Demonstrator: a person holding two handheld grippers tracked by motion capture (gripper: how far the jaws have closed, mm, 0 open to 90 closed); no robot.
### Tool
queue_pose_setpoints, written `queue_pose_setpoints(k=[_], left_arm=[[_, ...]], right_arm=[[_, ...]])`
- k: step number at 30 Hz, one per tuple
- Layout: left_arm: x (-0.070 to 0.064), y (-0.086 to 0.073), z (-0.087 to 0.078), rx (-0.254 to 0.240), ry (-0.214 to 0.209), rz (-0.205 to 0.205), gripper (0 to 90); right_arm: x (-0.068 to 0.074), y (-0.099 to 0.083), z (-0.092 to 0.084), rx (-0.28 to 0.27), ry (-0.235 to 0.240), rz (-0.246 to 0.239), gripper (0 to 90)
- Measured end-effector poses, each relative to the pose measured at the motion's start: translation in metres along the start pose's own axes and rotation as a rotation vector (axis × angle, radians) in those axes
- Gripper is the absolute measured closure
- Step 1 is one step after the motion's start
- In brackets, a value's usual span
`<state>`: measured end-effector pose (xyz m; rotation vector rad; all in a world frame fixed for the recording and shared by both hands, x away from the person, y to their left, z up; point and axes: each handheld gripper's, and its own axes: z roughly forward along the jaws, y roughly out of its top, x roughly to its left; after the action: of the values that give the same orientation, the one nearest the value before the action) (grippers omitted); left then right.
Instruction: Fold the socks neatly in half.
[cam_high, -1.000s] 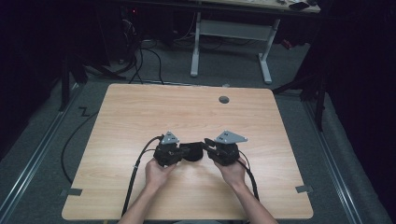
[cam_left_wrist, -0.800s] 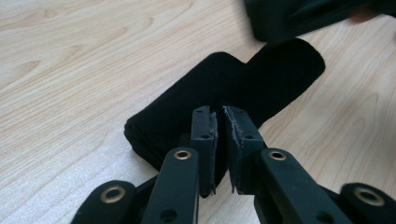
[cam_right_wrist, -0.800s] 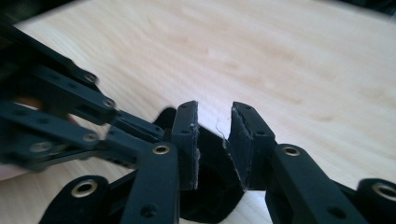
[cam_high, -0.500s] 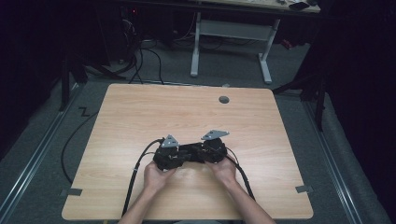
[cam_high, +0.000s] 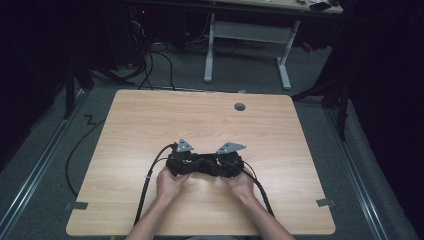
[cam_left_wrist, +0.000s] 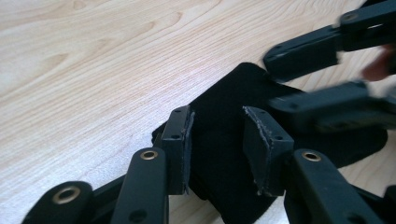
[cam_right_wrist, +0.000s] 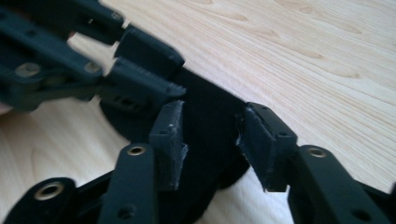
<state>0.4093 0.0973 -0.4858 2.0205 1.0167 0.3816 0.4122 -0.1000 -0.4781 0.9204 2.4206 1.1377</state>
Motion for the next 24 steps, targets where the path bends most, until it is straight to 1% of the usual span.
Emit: queue_pose_setpoints(k=[1,2,4,5,6,7,8,10,11,12,13,14,15,16,17,18,19,20,21,22,23,24], left_arm=[[0.000,0.000,0.000,0.000,0.000,0.000,62.8],[0.000,0.000,0.000,0.002,0.001,0.005,63.0],[0.000,0.000,0.000,0.002,-0.002,0.006,63.0],[0.000,0.000,0.000,0.002,-0.002,0.006,63.0],[0.001,0.000,0.001,-0.001,-0.001,0.009,63.0],[0.001,0.000,0.001,-0.001,-0.001,0.009,63.0],[0.001,0.000,0.002,-0.008,-0.003,0.006,63.0],[0.001,0.000,0.003,-0.011,-0.004,0.007,63.0],[0.001,0.000,0.003,-0.011,-0.004,0.007,63.0],[0.001,0.001,0.004,-0.015,-0.001,0.006,63.0],[0.001,0.001,0.004,-0.015,-0.001,0.006,63.0],[0.001,0.001,0.005,-0.018,0.000,0.006,63.0],[0.001,0.001,0.005,-0.018,0.000,0.006,63.1],[0.002,0.002,0.006,-0.021,0.001,0.000,63.1],[0.002,0.002,0.006,-0.021,0.001,0.000,63.2],[0.004,0.003,0.008,-0.021,0.005,-0.002,63.3],[0.004,0.003,0.008,-0.021,0.005,-0.002,63.4],[0.006,0.006,0.011,-0.016,0.008,-0.001,63.5],[0.006,0.006,0.011,-0.016,0.008,-0.001,63.6],[0.007,0.008,0.012,-0.012,0.007,0.000,63.6],[0.009,0.011,0.015,-0.012,0.007,-0.002,63.7],[0.011,0.012,0.018,-0.010,0.006,-0.006,64.0]], right_arm=[[0.000,0.000,0.000,0.000,0.000,0.000,55.5],[0.002,-0.005,-0.005,0.004,-0.006,-0.024,53.3],[0.002,-0.014,-0.008,0.014,-0.016,-0.046,52.0],[0.002,-0.014,-0.008,0.014,-0.016,-0.046,52.0],[-0.001,-0.024,-0.010,0.033,-0.025,-0.050,51.6],[-0.001,-0.024,-0.010,0.033,-0.025,-0.050,51.6],[-0.005,-0.027,-0.016,0.010,-0.033,-0.030,52.2],[-0.008,-0.023,-0.025,-0.040,-0.033,-0.011,53.9],[-0.008,-0.023,-0.025,-0.040,-0.033,-0.011,53.9],[-0.007,-0.014,-0.030,-0.076,-0.034,-0.016,56.6],[-0.007,-0.014,-0.030,-0.076,-0.034,-0.016,56.6],[-0.004,-0.004,-0.027,-0.077,-0.032,-0.027,57.5],[-0.004,-0.004,-0.027,-0.077,-0.032,-0.027,57.5],[-0.003,0.001,-0.016,-0.061,-0.030,-0.031,58.7],[-0.003,0.001,-0.016,-0.061,-0.030,-0.031,58.7],[-0.004,0.001,-0.002,-0.016,-0.022,-0.019,59.8],[-0.004,0.001,-0.002,-0.016,-0.022,-0.019,59.8],[-0.006,-0.002,0.008,0.011,-0.027,-0.005,60.0],[-0.006,-0.002,0.008,0.011,-0.027,-0.005,60.0],[-0.008,-0.003,0.010,0.008,-0.026,0.010,60.0],[-0.013,-0.001,0.012,0.020,-0.023,0.031,59.9],[-0.014,-0.001,0.014,0.029,-0.024,0.033,59.8]])
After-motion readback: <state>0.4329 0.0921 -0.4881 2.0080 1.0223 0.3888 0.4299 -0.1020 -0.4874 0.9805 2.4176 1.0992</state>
